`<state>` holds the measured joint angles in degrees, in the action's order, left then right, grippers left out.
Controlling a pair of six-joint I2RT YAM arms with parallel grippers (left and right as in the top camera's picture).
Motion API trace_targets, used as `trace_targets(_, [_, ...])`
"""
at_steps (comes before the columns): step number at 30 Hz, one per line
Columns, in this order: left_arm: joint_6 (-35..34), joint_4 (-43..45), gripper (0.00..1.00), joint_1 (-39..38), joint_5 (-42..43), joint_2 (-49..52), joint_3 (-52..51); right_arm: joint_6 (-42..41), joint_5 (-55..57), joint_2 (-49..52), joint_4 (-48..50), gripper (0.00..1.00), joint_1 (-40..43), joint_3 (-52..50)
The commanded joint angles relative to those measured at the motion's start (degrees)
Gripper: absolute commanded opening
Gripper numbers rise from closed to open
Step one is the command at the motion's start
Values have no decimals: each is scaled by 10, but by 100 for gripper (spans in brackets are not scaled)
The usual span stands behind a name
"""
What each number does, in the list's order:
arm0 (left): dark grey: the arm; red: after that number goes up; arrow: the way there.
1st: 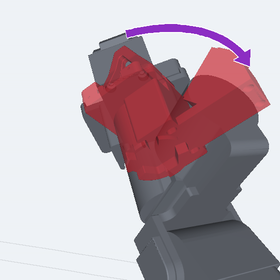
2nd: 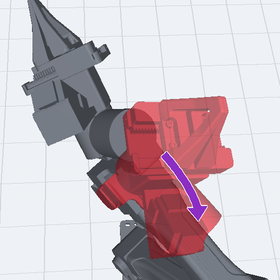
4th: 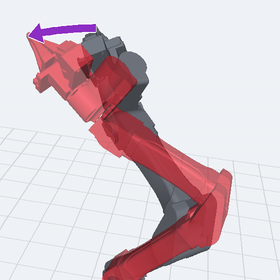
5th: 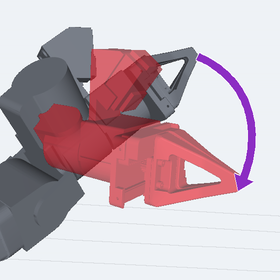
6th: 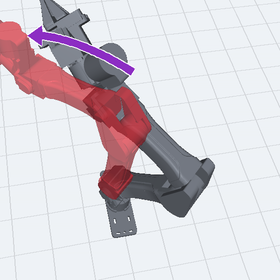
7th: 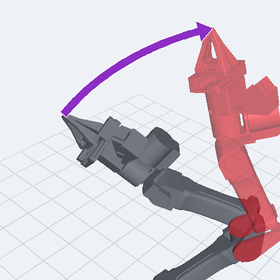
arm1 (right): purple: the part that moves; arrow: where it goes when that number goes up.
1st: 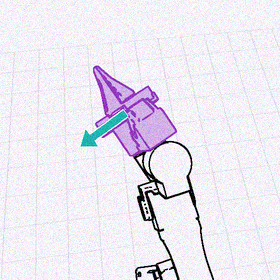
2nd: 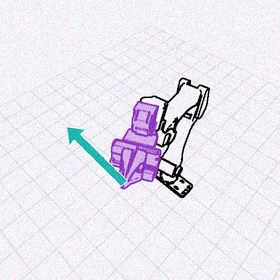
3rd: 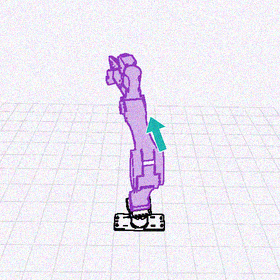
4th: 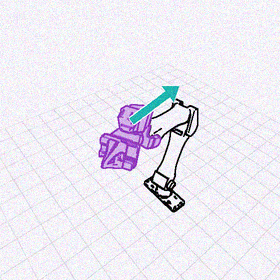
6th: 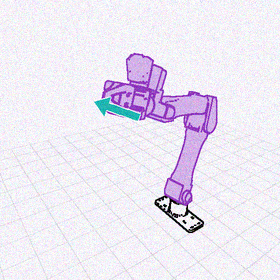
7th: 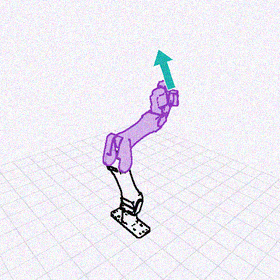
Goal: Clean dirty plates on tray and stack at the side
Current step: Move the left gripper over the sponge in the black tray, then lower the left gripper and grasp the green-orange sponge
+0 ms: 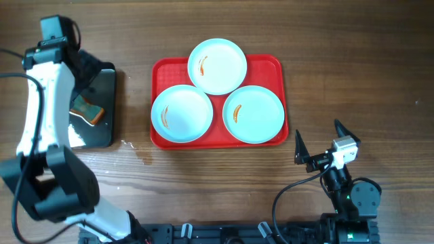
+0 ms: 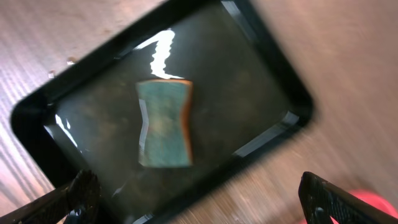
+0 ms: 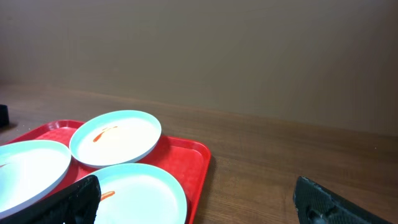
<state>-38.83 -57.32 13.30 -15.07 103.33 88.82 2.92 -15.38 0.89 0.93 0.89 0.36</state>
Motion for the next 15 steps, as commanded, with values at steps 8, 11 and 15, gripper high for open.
trace_targets(8, [30, 30, 82, 46, 61, 110, 3, 5, 3, -3, 3, 100, -3, -1])
trace_targets(11, [32, 39, 89, 46, 76, 136, 3, 5, 3, -3, 3, 100, -3, -1])
trace_targets(15, [32, 38, 92, 46, 76, 166, 3, 5, 3, -3, 3, 100, -3, -1])
